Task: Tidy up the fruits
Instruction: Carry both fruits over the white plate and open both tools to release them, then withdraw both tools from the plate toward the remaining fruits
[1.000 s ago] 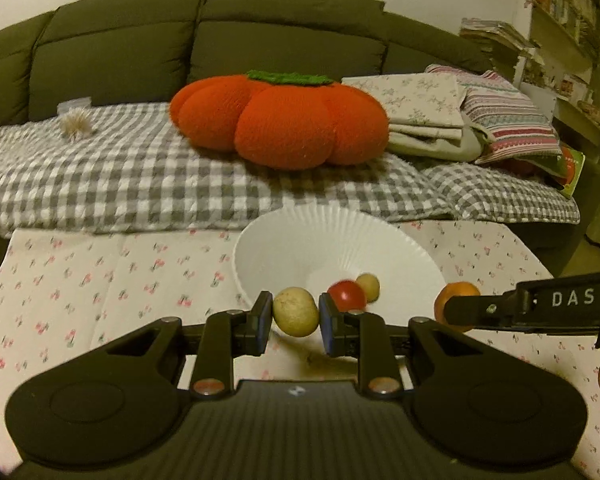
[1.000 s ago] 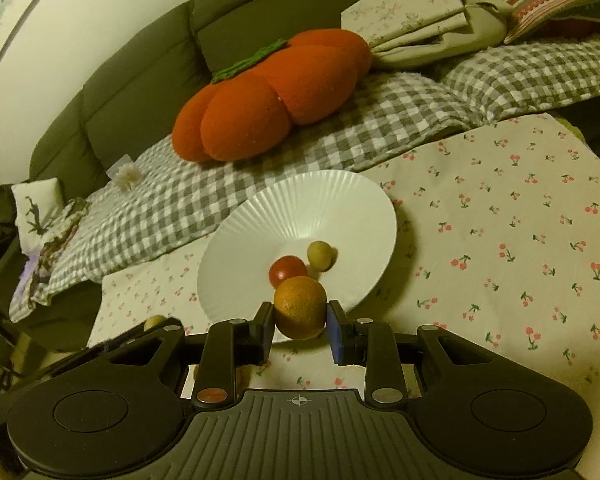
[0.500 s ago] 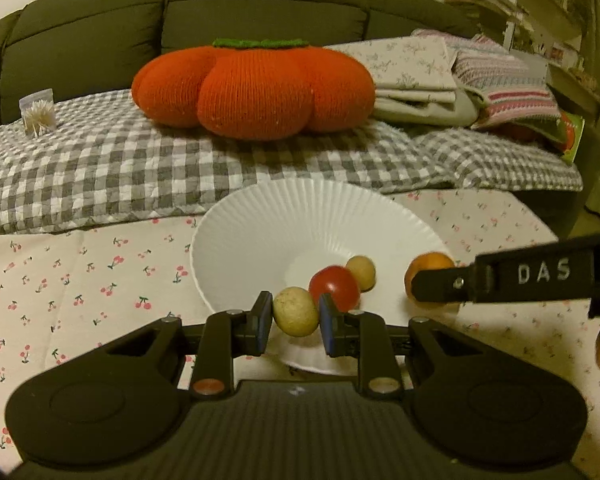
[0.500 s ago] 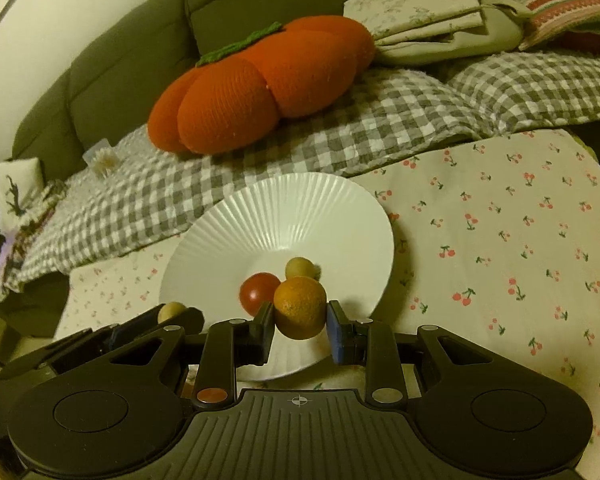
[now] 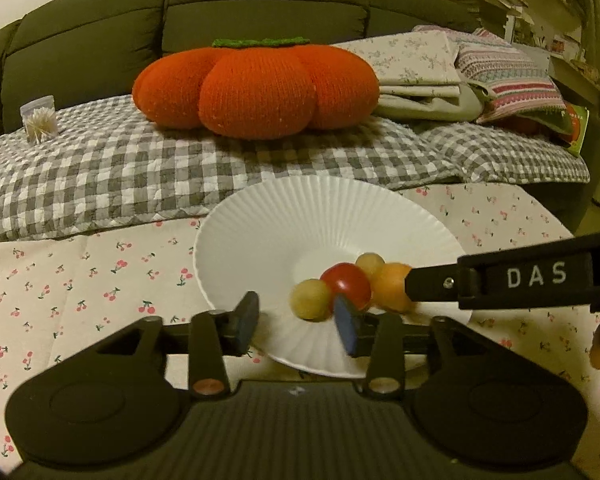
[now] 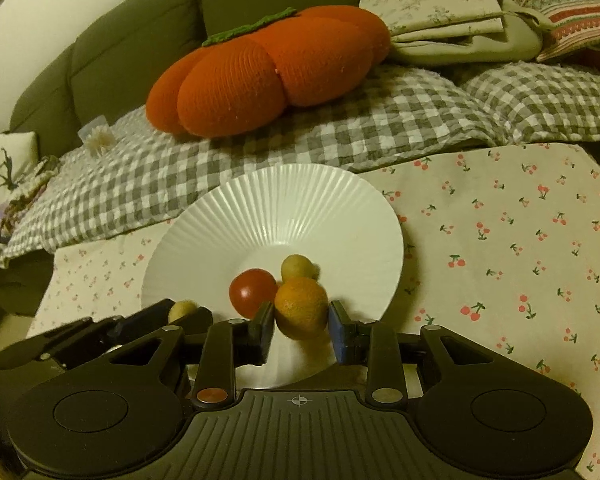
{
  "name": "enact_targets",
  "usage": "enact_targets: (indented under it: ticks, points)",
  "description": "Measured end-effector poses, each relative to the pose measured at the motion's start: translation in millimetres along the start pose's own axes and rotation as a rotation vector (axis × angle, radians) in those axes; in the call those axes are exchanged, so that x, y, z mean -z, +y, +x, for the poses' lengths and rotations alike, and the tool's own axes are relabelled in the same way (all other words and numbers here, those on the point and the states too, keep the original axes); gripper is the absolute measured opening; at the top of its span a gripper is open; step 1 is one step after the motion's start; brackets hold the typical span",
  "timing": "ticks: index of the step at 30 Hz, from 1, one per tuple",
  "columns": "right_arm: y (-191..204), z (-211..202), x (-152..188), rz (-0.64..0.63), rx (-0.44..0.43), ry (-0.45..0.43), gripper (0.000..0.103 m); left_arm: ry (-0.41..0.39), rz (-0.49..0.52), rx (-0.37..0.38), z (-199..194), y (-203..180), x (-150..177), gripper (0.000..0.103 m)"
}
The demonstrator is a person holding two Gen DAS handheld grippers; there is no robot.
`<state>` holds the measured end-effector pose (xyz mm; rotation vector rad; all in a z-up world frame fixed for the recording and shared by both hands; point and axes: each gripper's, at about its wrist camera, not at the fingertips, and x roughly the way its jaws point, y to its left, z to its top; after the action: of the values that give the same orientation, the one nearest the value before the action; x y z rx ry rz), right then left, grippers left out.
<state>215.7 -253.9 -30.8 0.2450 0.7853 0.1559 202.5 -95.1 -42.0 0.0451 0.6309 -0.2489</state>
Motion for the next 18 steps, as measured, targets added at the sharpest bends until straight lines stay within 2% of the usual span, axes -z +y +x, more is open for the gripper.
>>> enact_targets:
  ticks: [2,5,10,14,18]
  points:
    - [0.5,-3.8,-0.7,0.004,0.008,-0.016,0.051,-0.005,-0.010,0.000,-3.8,1.6,-1.6,0.049]
    - [-0.8,-8.3,-2.8,0.019,0.006,-0.024,0.051,-0.005,-0.033,0.009,-9.6,4.6,-3.6,0.050]
    - [-4.6,-17.6,-4.5,0.060,0.009,-0.023,0.051,-0.006,-0.061,0.009,-21.7,8.2,-6.0,0.058]
    - [-2.6,-31.6,-3.8,0.077,0.000,-0.031,0.051,0.004,-0.102,0.007,-33.7,15.3,-5.4,0.061]
    - [1.7,-44.2,1.3,0.077,-0.008,-0.031,0.054,0.004,-0.124,0.000,-48.7,21.0,-3.5,0.074]
